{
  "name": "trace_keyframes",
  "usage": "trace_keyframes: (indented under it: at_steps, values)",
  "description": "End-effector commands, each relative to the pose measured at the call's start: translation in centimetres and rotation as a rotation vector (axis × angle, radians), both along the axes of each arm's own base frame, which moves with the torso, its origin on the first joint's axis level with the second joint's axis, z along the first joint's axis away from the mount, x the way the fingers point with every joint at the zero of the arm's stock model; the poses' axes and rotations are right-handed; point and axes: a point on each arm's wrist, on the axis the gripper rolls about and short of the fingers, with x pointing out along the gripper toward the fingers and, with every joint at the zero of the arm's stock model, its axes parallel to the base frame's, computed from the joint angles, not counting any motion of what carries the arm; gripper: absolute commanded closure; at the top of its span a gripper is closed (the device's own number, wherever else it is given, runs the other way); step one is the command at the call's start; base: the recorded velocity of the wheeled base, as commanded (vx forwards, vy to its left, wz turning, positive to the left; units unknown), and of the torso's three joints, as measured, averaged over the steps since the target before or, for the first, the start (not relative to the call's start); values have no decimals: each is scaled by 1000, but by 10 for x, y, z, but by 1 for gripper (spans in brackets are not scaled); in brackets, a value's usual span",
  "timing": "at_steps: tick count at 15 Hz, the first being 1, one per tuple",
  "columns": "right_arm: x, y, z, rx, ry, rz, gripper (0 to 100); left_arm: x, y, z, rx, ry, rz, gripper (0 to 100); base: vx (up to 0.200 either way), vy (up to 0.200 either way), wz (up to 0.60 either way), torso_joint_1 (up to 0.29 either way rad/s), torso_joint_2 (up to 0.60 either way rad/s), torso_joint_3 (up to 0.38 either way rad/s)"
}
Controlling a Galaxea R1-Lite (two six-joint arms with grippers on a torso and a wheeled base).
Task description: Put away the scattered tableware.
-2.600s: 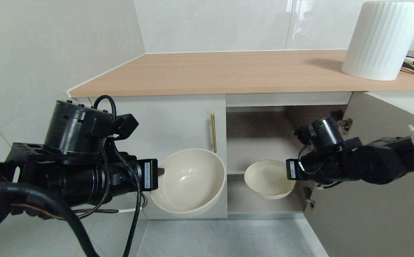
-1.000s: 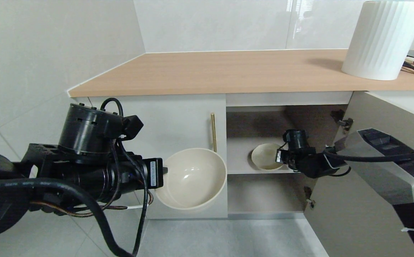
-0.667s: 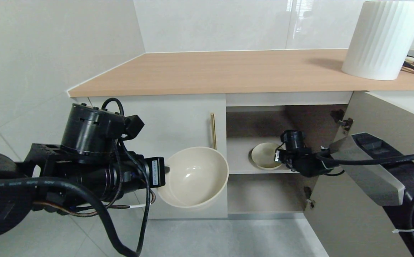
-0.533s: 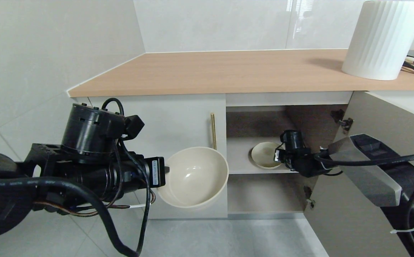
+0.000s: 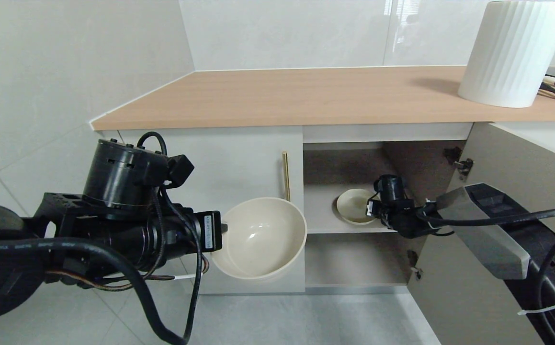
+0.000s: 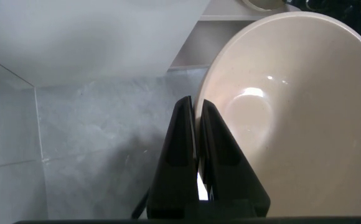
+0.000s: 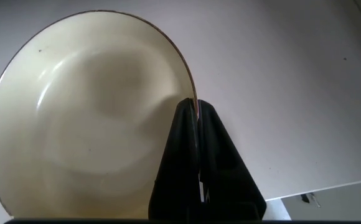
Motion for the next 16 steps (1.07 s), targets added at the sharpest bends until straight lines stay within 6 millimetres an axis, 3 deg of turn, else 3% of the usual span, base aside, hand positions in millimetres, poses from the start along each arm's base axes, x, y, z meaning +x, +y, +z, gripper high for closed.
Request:
trace_keyframes:
  at_steps: [1, 2, 3, 11, 14, 16]
  values:
    - [1, -3, 0, 0, 1, -5, 100, 0, 0, 0, -1, -1, 1, 100, 0, 0, 0, 0, 0, 0]
    - [1, -3, 0, 0, 1, -5, 100, 0, 0, 0, -1, -1, 1, 100, 0, 0, 0, 0, 0, 0]
    - [1, -3, 1, 1, 0, -5, 0, 0, 0, 0, 0, 1, 1, 100, 0, 0, 0, 0, 0, 0]
    - [0, -4, 5, 5, -7, -11, 0, 1, 0, -1, 0, 2, 1, 100, 0, 0, 0, 0, 0, 0]
    - [-17, -6, 33, 13, -9, -20, 0, 6, -3, -7, 12, 17, -4, 100, 0, 0, 0, 0, 0, 0]
    - [-39, -3, 63, 21, -14, 10, 0, 18, -20, -15, 10, 4, -31, 100, 0, 0, 0, 0, 0, 0]
